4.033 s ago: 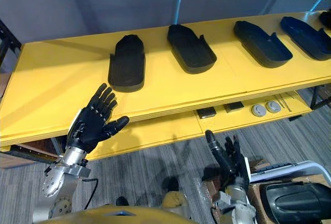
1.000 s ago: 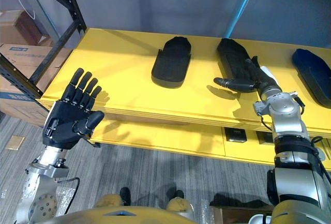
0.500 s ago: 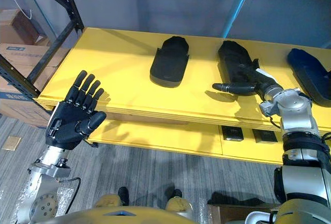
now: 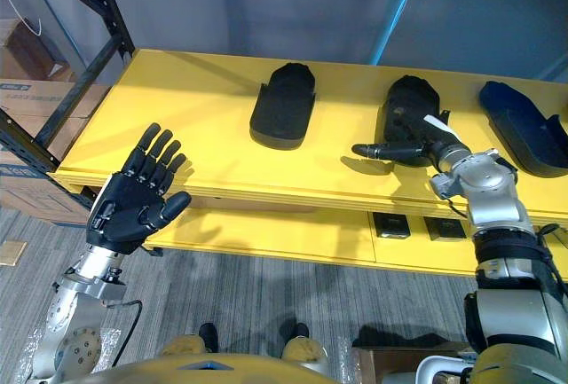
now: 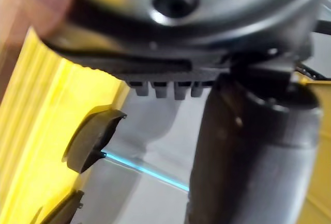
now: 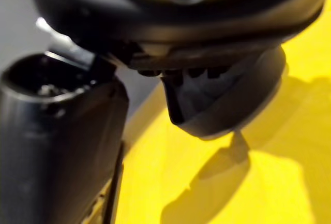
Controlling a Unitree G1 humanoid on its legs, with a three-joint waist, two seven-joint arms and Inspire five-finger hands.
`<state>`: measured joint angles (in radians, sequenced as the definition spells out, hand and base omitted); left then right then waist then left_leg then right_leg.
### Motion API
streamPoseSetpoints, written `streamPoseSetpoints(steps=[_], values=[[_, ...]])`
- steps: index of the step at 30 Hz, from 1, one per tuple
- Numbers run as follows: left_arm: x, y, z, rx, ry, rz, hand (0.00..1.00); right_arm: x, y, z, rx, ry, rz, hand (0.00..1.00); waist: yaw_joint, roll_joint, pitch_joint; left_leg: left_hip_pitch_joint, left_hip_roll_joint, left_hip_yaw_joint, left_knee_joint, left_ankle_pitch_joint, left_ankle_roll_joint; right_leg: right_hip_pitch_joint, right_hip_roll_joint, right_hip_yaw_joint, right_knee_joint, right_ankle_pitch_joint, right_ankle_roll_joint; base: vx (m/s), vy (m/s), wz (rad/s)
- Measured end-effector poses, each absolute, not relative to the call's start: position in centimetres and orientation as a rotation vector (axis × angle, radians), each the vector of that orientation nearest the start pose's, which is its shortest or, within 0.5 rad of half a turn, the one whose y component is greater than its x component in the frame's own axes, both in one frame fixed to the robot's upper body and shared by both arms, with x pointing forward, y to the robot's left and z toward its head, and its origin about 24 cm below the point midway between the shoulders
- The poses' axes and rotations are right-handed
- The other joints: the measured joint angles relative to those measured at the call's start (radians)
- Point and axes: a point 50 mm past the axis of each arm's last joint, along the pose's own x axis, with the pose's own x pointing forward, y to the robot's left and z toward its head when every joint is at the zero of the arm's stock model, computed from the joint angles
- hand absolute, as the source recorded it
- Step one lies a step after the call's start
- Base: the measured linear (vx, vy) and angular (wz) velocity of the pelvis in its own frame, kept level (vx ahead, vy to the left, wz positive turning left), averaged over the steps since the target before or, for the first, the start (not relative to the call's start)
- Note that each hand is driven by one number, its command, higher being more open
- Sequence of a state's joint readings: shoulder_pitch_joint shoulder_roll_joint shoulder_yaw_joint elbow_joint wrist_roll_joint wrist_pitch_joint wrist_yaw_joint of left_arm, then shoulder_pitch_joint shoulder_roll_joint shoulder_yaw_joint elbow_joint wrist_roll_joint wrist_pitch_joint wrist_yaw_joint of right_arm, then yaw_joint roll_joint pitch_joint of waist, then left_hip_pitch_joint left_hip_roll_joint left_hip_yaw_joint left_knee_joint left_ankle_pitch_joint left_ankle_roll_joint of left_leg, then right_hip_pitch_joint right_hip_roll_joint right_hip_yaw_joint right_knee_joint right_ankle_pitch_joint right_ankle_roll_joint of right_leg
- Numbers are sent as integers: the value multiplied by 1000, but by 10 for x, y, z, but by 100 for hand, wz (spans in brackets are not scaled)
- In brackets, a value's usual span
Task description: Walk over and take three plastic housings, then place them on the shelf
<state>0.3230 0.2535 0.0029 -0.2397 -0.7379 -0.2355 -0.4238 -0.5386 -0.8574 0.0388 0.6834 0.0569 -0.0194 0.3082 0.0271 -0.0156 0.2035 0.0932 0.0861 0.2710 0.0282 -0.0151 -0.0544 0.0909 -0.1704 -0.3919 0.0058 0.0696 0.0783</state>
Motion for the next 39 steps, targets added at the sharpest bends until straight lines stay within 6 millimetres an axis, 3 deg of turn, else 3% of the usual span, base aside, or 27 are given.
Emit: streamPoseSetpoints(steps=[8, 13, 21, 25, 27, 31, 32, 36, 39], values=[[184, 192, 65, -437, -262, -312, 100, 313, -331, 219, -773, -375, -258, 100, -5, 1, 0, -8, -9, -3, 2, 0, 0, 0, 0, -6, -11, 5, 1, 4, 5, 2], [184, 191, 65, -439, -267, -315, 100, 309, -328, 229, -830, -432, -285, 100, -7, 2, -1, -10, -9, -8, 3, 0, 0, 1, -2, -14, -9, 5, 1, -2, 3, 2], [184, 179, 61, -482, -251, -295, 100, 297, -362, 215, -794, -264, -544, 100, -13, 26, -15, -18, -12, -11, 2, 0, 0, -7, -4, -15, -9, 4, 1, 0, 0, 0], [184, 179, 65, -463, -309, -216, 100, 291, -364, 210, -732, -271, -562, 100, -33, 40, -21, -34, -10, -9, 2, 0, 0, -25, -2, -13, -9, 4, 1, 0, 0, 0], [183, 180, 69, -449, -356, -157, 100, 277, -358, 204, -622, -344, -587, 100, -34, 45, -24, -33, -7, -8, 1, 0, 0, -24, 2, -12, -10, 3, 0, 15, -6, -1], [179, 193, 91, -463, -504, -15, 100, 237, -326, 177, -438, -501, -596, 100, -57, 46, -25, -26, -5, -1, -4, 0, -1, -21, 6, -6, -16, 3, -1, 11, -1, -6], [176, 201, 100, -462, -568, 45, 100, 220, -311, 162, -374, -517, -576, 100, -64, 46, -25, -8, -5, 13, -16, -1, -1, -17, 7, 9, -17, 3, -1, 6, 14, -21], [167, 210, 117, -437, -690, 133, 100, 176, -282, 117, -158, -433, -527, 100, -90, 37, -35, 12, -3, 42, -20, -10, -5, -15, 7, 37, -20, 4, 2, -11, 22, -22], [166, 207, 119, -410, -700, 138, 100, 157, -271, 90, -85, -323, -553, 100, -110, 30, -52, 21, -3, 66, -35, -20, 1, -20, 7, 61, -26, 4, 2, -50, 22, -26]])
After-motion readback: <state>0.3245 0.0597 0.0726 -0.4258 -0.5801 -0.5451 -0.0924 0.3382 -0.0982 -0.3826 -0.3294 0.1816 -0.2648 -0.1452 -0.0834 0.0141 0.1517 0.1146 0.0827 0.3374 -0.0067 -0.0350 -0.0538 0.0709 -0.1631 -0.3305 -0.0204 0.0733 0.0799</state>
